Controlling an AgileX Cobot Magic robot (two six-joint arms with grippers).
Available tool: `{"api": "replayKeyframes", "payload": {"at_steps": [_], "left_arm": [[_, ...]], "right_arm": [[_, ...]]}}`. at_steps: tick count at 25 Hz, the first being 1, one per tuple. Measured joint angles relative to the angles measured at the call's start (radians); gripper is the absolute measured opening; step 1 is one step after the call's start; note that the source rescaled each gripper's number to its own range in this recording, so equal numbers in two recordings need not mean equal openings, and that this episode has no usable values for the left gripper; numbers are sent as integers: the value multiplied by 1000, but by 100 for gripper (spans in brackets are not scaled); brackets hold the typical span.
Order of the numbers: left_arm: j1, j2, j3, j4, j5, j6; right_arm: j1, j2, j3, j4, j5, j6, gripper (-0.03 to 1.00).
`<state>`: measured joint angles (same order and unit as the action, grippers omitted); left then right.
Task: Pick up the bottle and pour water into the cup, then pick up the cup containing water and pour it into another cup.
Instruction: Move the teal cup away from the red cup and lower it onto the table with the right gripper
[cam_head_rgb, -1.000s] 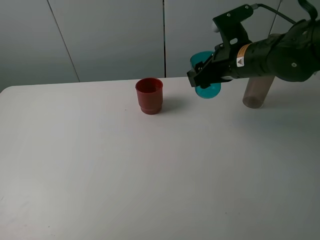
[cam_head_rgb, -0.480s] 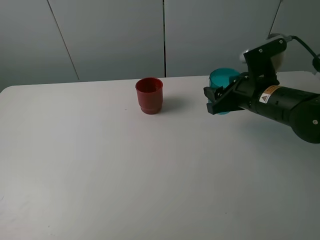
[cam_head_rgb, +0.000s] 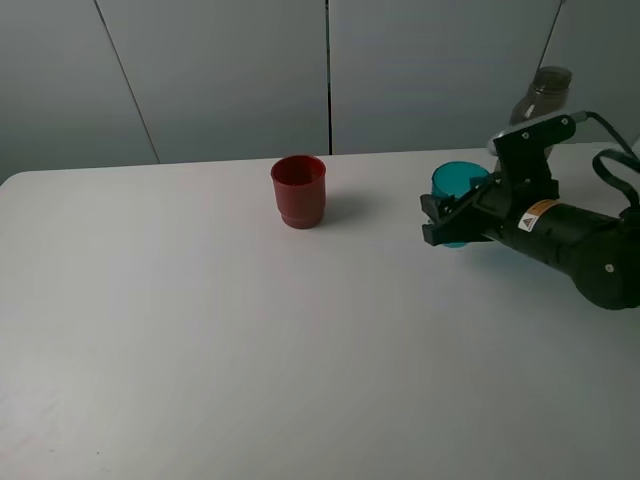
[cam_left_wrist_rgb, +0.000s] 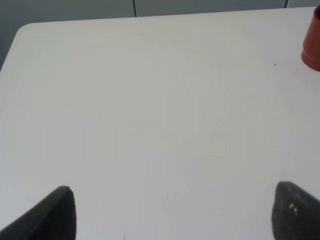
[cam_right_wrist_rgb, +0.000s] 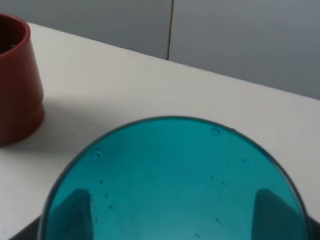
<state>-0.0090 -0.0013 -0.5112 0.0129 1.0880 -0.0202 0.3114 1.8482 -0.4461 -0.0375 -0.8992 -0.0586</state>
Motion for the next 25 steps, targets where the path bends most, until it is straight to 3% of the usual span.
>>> {"api": "replayKeyframes", "payload": {"at_steps": [6, 23, 24, 25], "left_arm": [[0, 0, 0, 0, 0, 0], [0, 0, 0, 0, 0, 0], [0, 0, 0, 0, 0, 0], [0, 0, 0, 0, 0, 0]], "right_arm": [[0, 97, 0, 16, -141, 59, 12], [0, 236, -23, -4, -223, 92, 12], [0, 237, -23, -4, -223, 96, 20], [0, 237, -23, -4, -229, 101, 41]]}}
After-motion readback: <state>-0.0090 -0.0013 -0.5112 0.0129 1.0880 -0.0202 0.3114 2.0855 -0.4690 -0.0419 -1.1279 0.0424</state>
